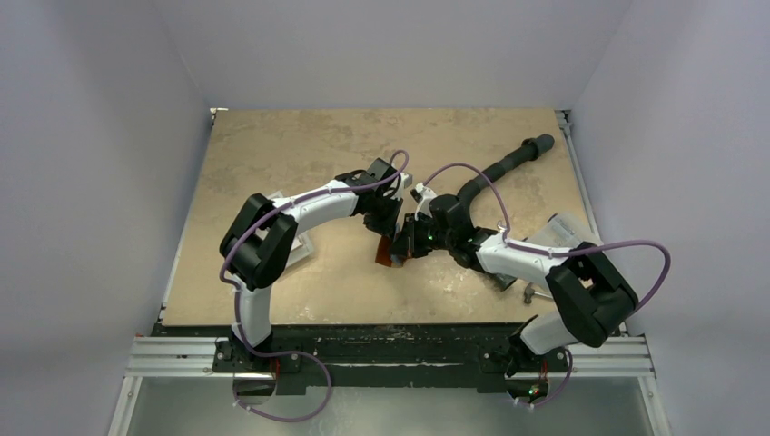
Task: Put the credit cards into the card holder
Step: Open the card holder at the center of the board.
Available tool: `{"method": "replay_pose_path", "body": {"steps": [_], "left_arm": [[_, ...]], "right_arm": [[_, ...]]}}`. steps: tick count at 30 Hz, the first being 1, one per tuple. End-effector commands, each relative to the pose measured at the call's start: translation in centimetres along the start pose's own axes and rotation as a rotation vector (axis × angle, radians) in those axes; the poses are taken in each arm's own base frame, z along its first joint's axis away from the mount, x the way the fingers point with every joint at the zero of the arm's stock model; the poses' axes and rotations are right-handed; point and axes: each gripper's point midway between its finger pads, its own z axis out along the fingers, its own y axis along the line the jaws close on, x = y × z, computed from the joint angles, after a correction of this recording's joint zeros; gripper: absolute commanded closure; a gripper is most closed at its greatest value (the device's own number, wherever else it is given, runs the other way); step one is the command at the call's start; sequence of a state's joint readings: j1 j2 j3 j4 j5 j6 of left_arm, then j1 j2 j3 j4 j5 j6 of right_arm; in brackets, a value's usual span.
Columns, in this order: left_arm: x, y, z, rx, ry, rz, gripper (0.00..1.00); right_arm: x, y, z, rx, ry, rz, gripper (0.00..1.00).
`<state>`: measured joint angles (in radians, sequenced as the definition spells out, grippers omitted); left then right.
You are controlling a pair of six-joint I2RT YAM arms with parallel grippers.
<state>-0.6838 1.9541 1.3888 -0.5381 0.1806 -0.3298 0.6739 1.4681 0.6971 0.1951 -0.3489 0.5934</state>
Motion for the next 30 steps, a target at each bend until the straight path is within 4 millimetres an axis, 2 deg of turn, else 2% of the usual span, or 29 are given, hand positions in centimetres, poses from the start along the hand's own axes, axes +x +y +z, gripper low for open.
{"method": "replay_pose_path", "body": {"steps": [1,6,15,21,27,30], "left_arm": [[-2.2,-1.5,-2.2,0.042,-0.084,0.018,0.88],[-2.2,-1.5,-2.3,0.042,-0.087,0.020,0.88],[-2.2,-1.4,-2.3,0.041,-0.084,0.020,0.88],[-2.1,-1.6,-2.2,0.047,-0.081,0.022,0.87],[-2.1,-1.7,-2.3,0.056,-0.079,0.025,0.80],[-2.2,-1.8,-2.5,0.058,-0.083,0.028,0.78]], "right_arm": [[-1.5,0.4,0.4,-0.004,-0.050,-0.029,1.00],[-1.4,0.0,0.4,0.017,-0.046,-0.027,1.00],[-0.9,-2.1,-0.7,0.132,-0.058,-0.017,1.00],[-0.8,-3.2,-0.4,0.182,-0.053,-0.011,1.00],[-1.0,-1.8,0.0,0.100,-0.061,-0.024,1.00],[-0.7,-0.8,0.8,0.020,-0.047,-0.034,0.91]]}}
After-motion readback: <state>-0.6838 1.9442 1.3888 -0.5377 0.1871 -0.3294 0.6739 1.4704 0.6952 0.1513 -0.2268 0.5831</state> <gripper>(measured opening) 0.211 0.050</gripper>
